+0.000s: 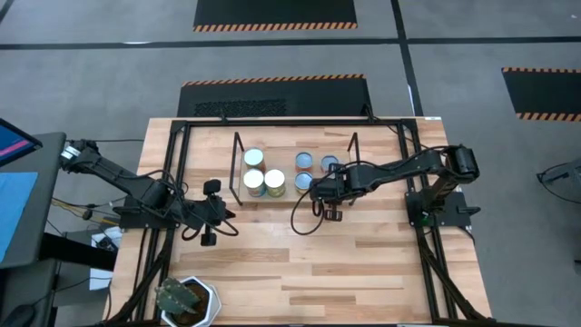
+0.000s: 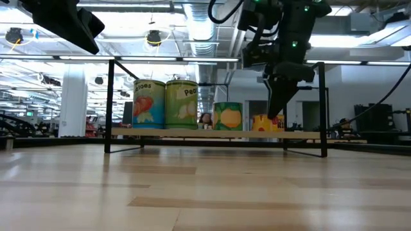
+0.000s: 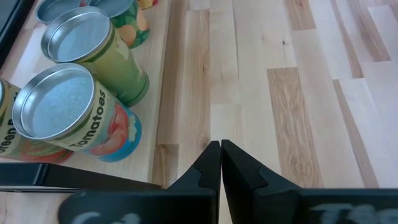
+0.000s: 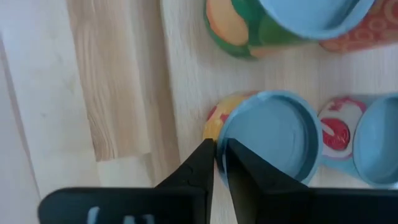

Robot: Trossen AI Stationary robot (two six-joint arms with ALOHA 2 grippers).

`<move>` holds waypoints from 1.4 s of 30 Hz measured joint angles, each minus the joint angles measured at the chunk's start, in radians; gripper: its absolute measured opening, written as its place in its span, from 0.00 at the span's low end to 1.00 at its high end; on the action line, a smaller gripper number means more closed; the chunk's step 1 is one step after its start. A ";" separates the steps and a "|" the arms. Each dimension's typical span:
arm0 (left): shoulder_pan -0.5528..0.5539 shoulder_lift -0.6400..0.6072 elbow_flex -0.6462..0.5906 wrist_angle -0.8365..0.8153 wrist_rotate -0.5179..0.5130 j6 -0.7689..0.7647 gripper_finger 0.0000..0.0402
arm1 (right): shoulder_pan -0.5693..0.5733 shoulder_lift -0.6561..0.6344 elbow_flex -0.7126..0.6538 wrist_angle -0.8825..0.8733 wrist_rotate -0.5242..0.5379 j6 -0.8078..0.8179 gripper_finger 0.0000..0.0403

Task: Pick and place cans onto a shelf
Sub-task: Put the canned pineapple rings on the shelf, then return to Home Position

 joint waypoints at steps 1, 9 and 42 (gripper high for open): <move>0.000 0.000 0.000 0.000 0.000 0.000 0.00 | -0.001 0.000 0.000 -0.009 0.003 0.003 0.16; 0.000 0.000 0.000 0.001 0.000 0.000 0.00 | 0.000 0.000 0.000 -0.050 0.046 0.024 0.17; 0.000 -0.008 0.001 -0.039 0.103 0.025 0.00 | 0.408 0.000 0.656 -0.559 0.024 0.277 0.17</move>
